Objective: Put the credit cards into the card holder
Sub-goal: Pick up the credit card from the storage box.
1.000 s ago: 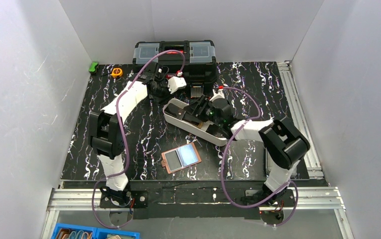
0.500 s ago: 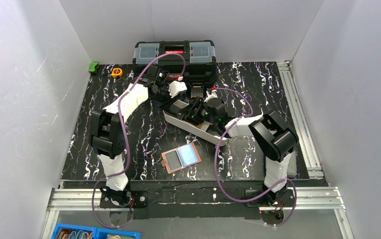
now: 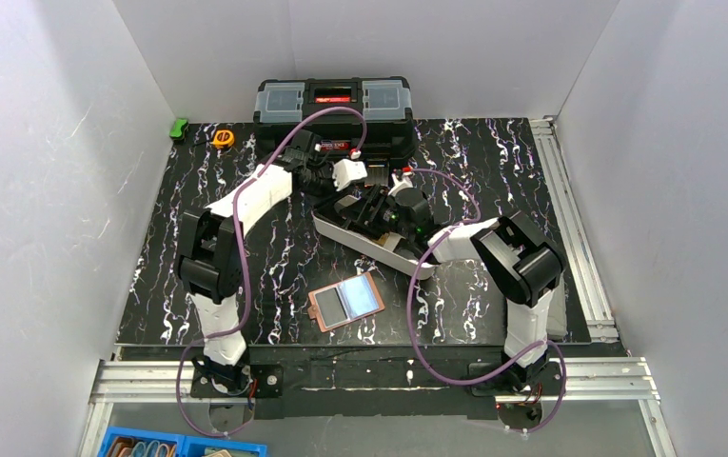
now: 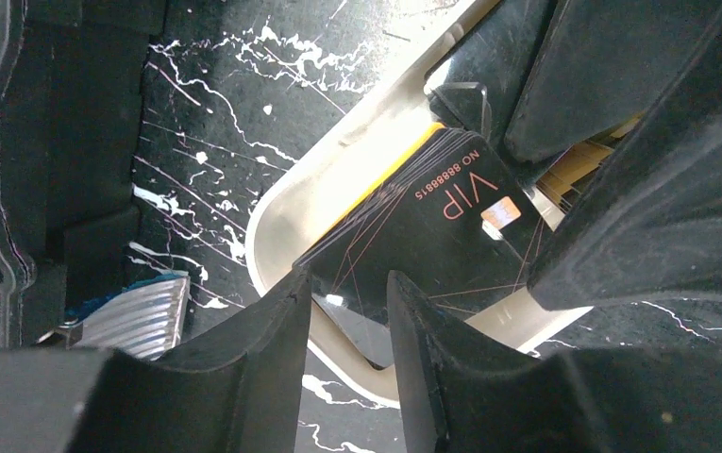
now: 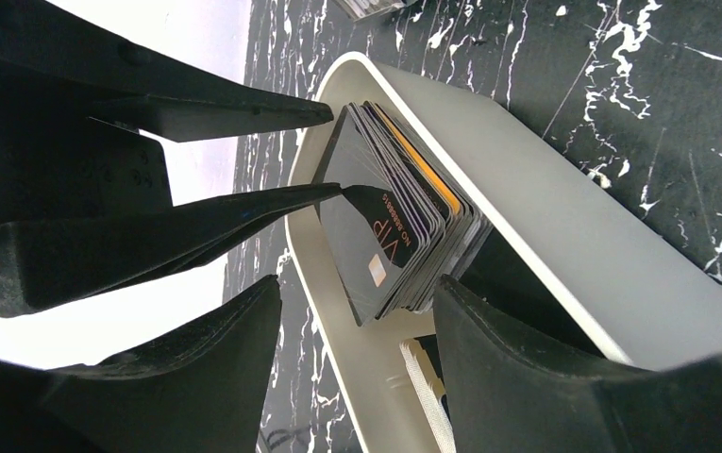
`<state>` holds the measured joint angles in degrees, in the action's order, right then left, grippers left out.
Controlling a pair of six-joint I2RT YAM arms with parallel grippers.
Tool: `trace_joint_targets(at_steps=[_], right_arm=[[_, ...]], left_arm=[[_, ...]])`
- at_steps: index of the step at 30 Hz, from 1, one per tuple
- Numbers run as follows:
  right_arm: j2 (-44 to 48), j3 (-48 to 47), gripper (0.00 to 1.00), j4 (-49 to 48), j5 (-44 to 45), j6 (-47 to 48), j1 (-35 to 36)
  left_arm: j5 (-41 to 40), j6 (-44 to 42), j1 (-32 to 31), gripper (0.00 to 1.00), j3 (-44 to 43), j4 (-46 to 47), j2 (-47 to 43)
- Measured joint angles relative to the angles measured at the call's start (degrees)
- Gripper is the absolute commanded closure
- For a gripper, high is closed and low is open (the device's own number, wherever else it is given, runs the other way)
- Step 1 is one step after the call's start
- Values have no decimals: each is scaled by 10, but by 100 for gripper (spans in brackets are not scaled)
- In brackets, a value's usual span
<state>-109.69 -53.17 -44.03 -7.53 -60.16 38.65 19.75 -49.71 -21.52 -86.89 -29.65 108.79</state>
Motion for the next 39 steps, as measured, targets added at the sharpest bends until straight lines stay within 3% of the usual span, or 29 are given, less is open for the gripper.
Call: trace_joint_targets(at_steps=[17,31,39], right_arm=[[-10,2,31,-33,-9,-26,0],[-10,14,31,-48,-12,-31,3],[-9,36,32,-85,-11,-43,3]], left_arm=[[34,51,-21,69,4,-3,0],[29,92,0,68,-75,-85,5],[-22,58,7,70,-4,-24,-2]])
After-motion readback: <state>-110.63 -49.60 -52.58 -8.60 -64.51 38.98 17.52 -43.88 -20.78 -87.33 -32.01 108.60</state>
